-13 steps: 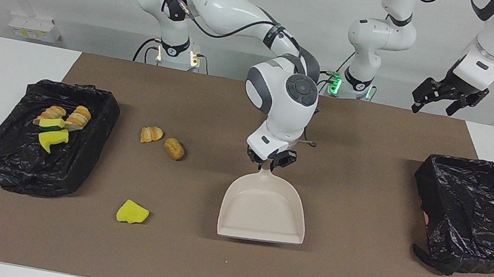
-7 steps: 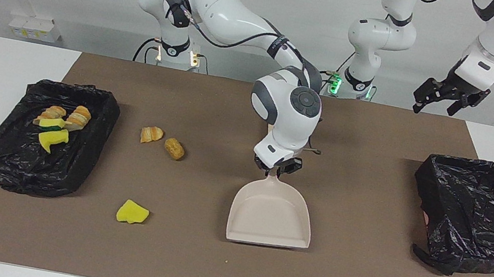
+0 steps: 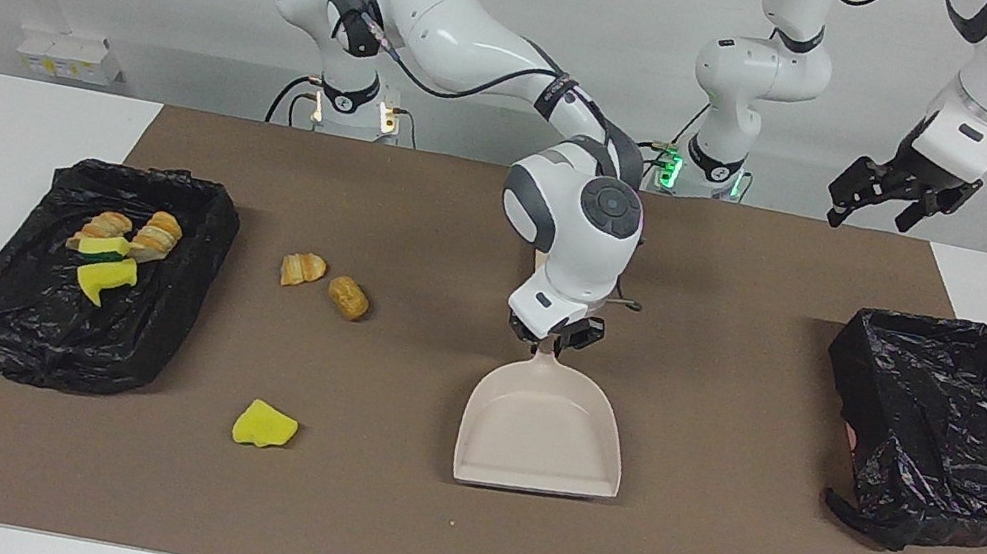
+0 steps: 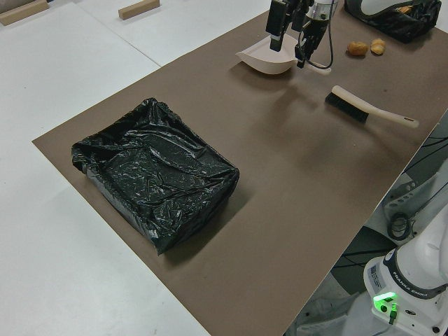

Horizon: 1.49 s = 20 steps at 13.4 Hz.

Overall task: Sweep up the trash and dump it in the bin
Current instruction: 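Lower the dustpan onto the table with the right gripper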

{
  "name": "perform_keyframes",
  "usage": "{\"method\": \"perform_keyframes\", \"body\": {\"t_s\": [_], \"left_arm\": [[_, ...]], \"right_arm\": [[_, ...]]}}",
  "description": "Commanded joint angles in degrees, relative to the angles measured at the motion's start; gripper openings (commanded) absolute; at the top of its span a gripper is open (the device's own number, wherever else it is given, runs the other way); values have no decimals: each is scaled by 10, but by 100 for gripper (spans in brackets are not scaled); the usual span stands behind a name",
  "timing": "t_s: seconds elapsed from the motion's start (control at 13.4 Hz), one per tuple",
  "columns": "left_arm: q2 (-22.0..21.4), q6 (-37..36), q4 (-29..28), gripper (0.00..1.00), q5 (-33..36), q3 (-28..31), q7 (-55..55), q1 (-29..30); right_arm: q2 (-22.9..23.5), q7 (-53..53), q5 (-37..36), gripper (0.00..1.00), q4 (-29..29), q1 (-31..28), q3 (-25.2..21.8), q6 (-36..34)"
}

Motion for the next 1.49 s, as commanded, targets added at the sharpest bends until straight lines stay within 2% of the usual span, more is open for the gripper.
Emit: {"method": "perform_keyframes", "body": {"t_s": [0.0,0.07,0.15,0.22,0.3,0.37,0.52,0.74,1.04,1.26,1.41], "left_arm": [[2,-8,10,100,2,-7,-1,10],[3,-8,10,100,2,-7,-1,10],[3,-8,10,100,2,-7,0,10],[3,-8,9,100,2,-6,0,11],[3,-8,9,100,2,-6,0,11],[2,-8,9,100,2,-6,0,11],[3,-8,10,100,2,-7,-1,10],[3,-8,9,100,2,-6,-1,11],[3,-8,9,100,2,-6,-1,10],[3,-8,10,100,2,-6,-1,10],[2,-8,9,100,2,-6,-1,11]], "right_arm": [[2,12,11,14,4,-1,0,-3],[1,12,10,21,2,-1,0,1],[1,8,5,23,2,-1,0,2],[0,7,5,31,2,0,0,4],[-1,6,5,34,1,-1,0,4],[-4,11,11,42,1,-3,0,4],[-7,14,12,48,1,-5,0,7],[-21,16,15,64,1,-8,0,7],[-69,5,6,100,-28,-19,-3,4],[-101,3,3,100,-36,-24,-4,3],[-133,2,16,100,-42,-45,-2,-25]]}}
